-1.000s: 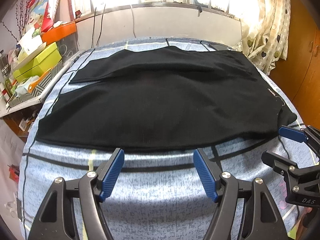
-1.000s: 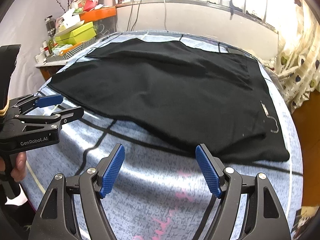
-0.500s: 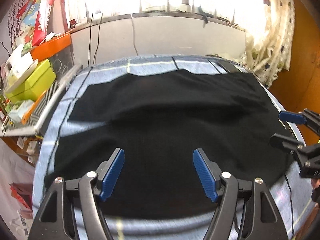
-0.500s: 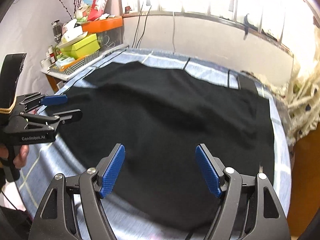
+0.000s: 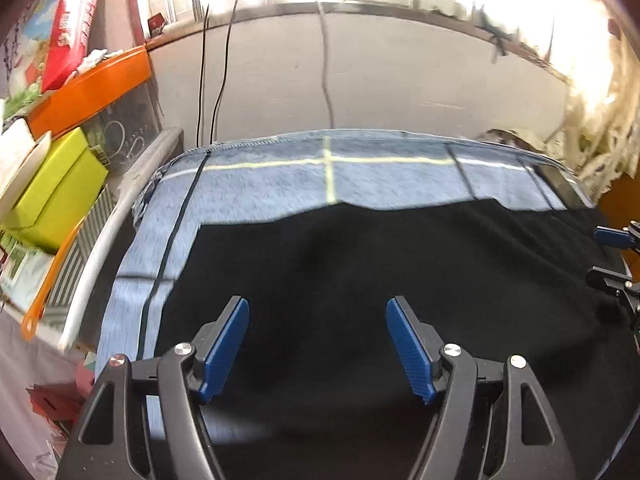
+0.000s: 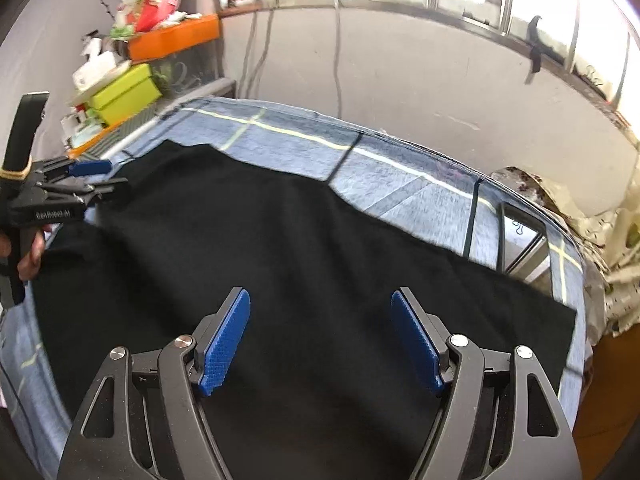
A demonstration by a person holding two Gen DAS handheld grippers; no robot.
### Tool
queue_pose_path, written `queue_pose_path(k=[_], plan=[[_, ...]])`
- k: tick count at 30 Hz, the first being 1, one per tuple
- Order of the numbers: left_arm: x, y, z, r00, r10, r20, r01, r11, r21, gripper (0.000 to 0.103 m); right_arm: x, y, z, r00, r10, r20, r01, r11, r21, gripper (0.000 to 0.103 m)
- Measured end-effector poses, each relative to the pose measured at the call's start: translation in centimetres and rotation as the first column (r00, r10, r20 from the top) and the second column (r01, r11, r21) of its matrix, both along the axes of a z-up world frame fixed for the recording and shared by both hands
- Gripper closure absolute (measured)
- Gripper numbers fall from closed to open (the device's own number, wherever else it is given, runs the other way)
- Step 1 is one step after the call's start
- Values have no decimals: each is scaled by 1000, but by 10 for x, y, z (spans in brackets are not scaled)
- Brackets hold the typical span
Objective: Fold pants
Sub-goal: 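Move both open grippers forward over the black pants toward its edge, then close both grippers on the pants edge and lift it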
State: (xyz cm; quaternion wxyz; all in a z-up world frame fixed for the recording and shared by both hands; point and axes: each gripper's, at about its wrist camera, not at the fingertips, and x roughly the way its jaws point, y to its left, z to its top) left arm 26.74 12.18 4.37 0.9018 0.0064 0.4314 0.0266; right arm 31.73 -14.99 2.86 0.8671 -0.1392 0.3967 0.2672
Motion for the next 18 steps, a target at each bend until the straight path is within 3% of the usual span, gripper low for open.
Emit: queue_pose_path(k=[8,12,15,16,17,18], plan=[[67,14,-25,999,-6,-47,6,1000,-5,29,81,4,-31,999,11,-43,-14,997,-81,29],[86,13,-43,995,-16,-97,16,1000,-1,29,104,1,-39,997,25,-71,-30,997,-66,29],[89,9,-46,996,-38,-81,39,999,5,29,113,-3,-41,994,39,-107,-43,999,-29,31],[89,8,-46,996,-39,-76,40,999,10,31,112,-4,-40,992,58,-109,-59,998,-13,36],[87,5,-46,996,-49,-72,49,999,11,35,108,-4,-38,991,90,-101,-90,996,1,59],[86,2,-45,995,-70,-67,71,997,16,45,105,-3,-37,991,99,-87,-101,995,-14,79]])
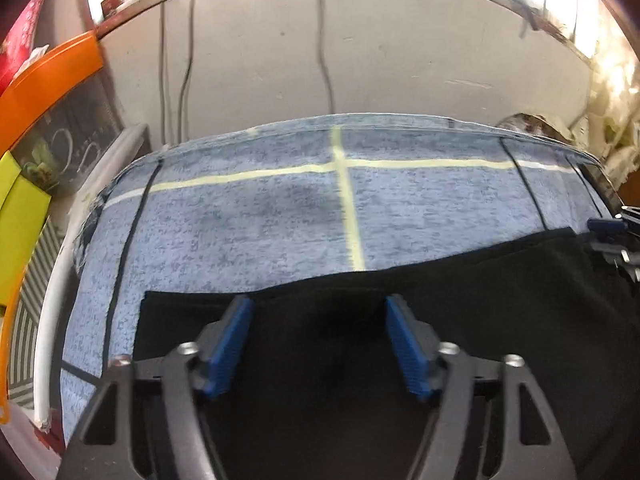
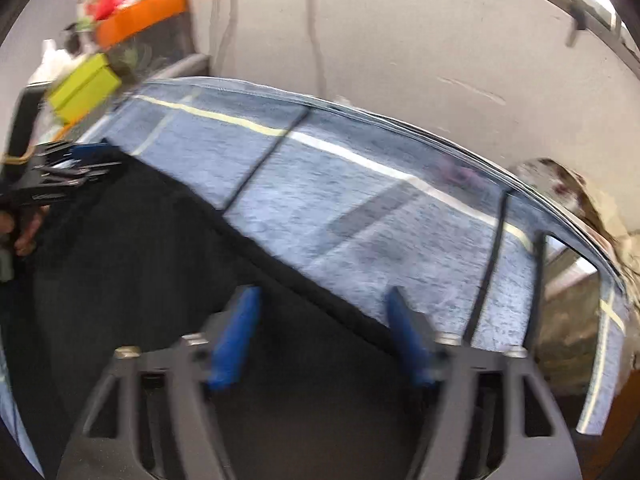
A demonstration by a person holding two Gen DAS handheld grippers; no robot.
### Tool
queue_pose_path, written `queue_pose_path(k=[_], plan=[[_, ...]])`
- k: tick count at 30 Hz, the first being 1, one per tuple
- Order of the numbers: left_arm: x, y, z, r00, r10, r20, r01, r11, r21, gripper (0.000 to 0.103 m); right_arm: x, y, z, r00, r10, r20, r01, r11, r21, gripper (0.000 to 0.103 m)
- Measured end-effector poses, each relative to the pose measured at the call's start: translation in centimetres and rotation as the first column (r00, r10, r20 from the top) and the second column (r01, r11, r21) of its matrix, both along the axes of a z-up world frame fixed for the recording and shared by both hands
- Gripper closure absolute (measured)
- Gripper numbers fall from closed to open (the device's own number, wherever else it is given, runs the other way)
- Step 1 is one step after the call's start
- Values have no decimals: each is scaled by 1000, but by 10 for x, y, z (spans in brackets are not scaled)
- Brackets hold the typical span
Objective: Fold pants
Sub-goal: 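Close both grippers on the pants edge and lift it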
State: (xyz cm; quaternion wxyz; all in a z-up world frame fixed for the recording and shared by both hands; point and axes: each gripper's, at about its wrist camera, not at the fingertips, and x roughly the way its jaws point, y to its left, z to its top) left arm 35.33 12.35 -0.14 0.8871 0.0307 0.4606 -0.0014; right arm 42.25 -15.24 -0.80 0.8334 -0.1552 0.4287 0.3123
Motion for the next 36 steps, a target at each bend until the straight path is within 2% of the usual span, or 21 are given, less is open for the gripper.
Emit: queue_pose_path(k=[1,2,4,6,8,14,19,22,24,29,34,36], plan=[[-2,-5,1,1000,-26,2,26,1000,7,60,-2,1,1,1000,8,1,-8,1000,-8,82],[-3,-10,2,999,-46,2,46,999,7,67,-4,3,1,1000,22,0,-22,1000,-10,90],[-5,-22,3,997,-72,1,72,997,38,93,-8,7,3,999,34,32,-32,999,-43,92],[-6,-30,4,997,-72,1,72,994,82,97,-11,8,7,998,22,51,-20,999,-48,93],[-11,-32,11,997,-70,28,67,993,93,98,-19,8,19,996,16,84,-12,999,-42,93],[-58,-20,62,985,-45,166,39,999,34,98,-68,-11,69,982,0,190,-2,1000,15,94],[-129,-16,100,957,-32,290,40,999,-23,98,-149,-26,97,961,2,277,-18,998,56,94],[-171,-17,106,945,-28,325,46,998,-48,98,-201,-34,99,952,-1,306,-20,998,63,94],[-199,-19,100,945,-29,327,54,996,-67,98,-233,-36,93,949,1,315,-19,998,53,94],[-262,-22,66,958,-16,287,55,990,-129,98,-305,-43,52,966,-15,257,4,999,46,94],[-295,-21,21,983,18,184,15,984,-176,97,-337,-45,-4,992,-56,113,51,998,46,93],[-304,-16,12,987,40,156,-8,979,-202,93,-341,-45,-14,993,-65,97,62,997,38,89]])
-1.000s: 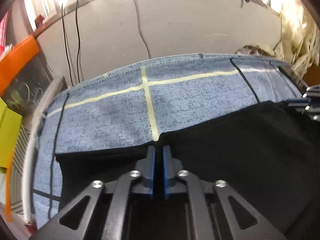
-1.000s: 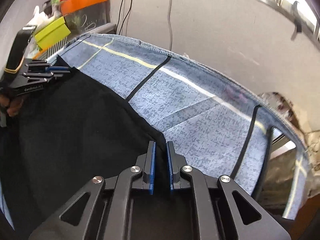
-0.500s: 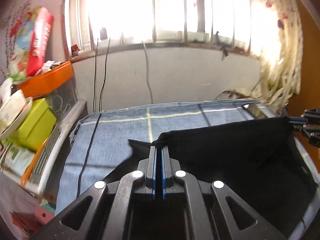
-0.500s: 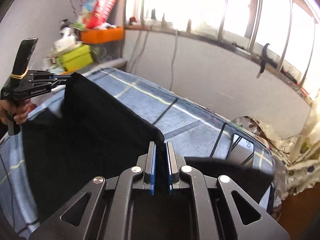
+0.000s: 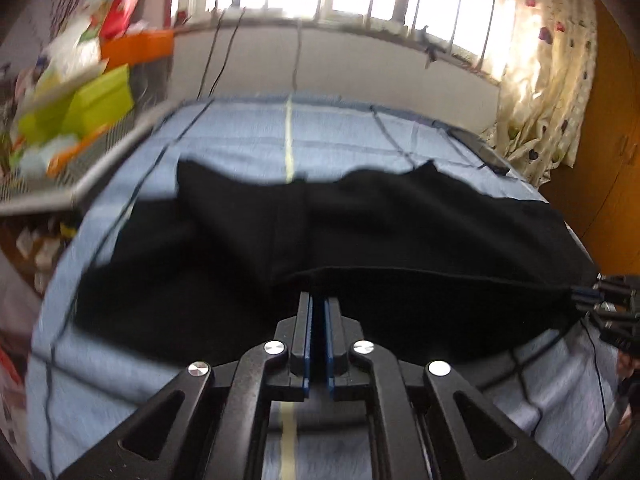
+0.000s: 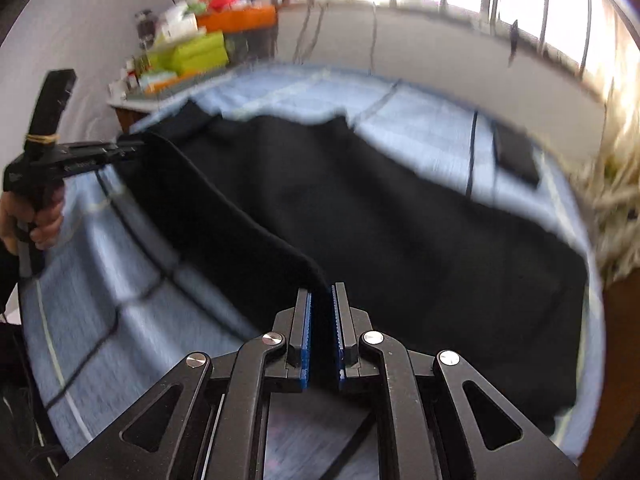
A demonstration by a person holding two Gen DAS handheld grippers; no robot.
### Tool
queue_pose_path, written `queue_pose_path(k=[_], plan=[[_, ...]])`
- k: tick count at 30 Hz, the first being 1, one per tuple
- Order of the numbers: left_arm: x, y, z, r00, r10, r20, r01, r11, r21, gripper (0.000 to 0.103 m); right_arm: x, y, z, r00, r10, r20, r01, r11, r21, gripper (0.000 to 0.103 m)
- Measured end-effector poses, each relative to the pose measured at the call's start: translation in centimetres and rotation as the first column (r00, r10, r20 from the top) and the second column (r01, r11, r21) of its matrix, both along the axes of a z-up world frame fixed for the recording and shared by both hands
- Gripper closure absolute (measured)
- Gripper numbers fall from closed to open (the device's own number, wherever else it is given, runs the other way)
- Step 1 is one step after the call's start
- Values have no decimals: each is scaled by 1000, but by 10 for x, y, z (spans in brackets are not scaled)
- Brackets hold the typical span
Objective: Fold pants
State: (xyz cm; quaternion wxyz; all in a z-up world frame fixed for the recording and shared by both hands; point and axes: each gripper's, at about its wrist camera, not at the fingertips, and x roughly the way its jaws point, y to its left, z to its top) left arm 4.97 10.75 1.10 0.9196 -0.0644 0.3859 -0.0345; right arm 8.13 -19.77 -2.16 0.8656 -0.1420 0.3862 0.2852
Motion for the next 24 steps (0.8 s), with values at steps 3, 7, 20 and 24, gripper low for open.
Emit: queue_pose_path(k=[3,7,20,24], plan=[[-16,11,4,999,33,-9,-33,998,-58,92,-10,-5,8,1000,-16,5,16,999,40,78],[-19,19,25,995,93,47,-91,995,-39,67,-13,-11,27,998,-42,49,37,995,98,61],[99,-21,-9,991,103,-84,-82,972,222,99,9,-57,29,967,-255,22,247,951,188,61],[68,-5,16,982,182,54,-189,961,202,99,2,-75,30,951,-310,20,299,932,203,61]])
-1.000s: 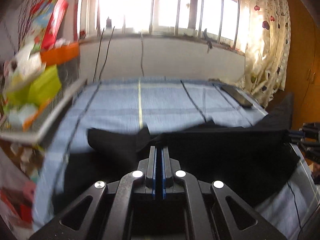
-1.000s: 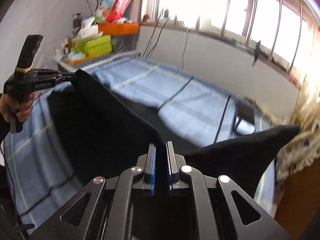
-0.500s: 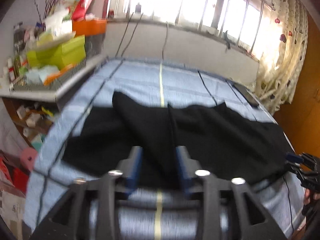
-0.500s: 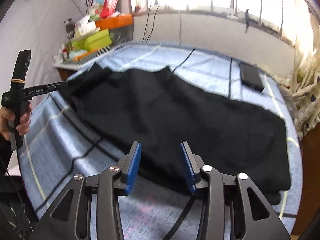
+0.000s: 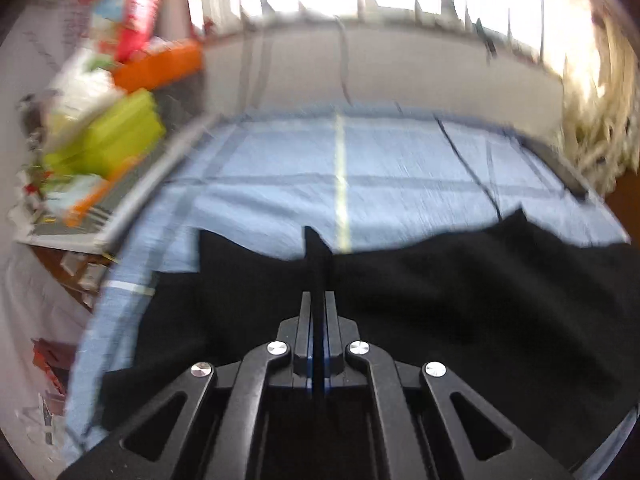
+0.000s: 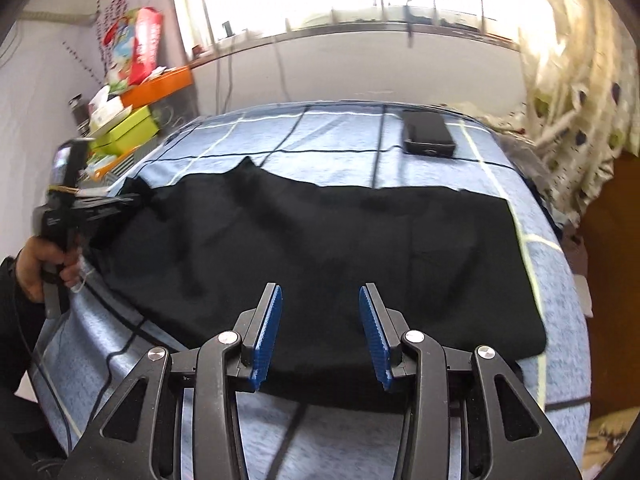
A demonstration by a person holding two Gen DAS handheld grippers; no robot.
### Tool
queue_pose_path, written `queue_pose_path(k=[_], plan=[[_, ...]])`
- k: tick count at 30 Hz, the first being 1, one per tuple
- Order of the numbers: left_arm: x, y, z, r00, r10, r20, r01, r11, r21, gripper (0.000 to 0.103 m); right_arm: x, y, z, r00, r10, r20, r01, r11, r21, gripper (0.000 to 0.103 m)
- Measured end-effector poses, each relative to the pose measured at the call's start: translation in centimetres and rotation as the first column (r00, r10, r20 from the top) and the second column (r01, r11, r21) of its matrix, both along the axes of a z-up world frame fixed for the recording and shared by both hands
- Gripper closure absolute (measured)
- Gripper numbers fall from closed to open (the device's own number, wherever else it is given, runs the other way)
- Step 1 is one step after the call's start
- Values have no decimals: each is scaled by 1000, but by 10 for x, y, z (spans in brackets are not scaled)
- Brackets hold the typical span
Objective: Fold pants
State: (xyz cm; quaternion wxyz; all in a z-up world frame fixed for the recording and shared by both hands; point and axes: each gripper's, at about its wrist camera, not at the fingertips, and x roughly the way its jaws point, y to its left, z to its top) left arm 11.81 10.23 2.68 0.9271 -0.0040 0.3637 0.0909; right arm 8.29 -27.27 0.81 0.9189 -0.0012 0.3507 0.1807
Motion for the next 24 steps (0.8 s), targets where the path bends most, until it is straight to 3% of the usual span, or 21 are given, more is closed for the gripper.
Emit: queue_pose_path(k=[2,4,8,9,14,21,24], plan=[[-28,17,14,994,67,88,-66,998,-11,99,-6,-11,1,999,-36,2,36,999,24,61],[-53,40,16,983,146,116,-141,989,-52,99,-13,-24,-1,997,-83,-2,83,995,51,61],[-78,69,-18,978,209,-6,-208,969,-135,99,-21,-49,-10,982,-185,-34,187,978,89,61],[-80,74,-22,979,203,-34,-205,961,-183,99,-21,-56,-13,976,-213,-52,217,971,103,61],[-92,96,-16,959,284,-28,-281,925,-255,93,-24,-82,-15,944,-316,-95,328,928,175,61],[-95,97,-5,927,374,23,-356,899,-256,91,2,-115,-21,901,-388,-193,428,869,248,61],[-87,98,-10,935,356,1,-344,905,-250,71,13,-125,-27,881,-404,-247,464,840,281,58]])
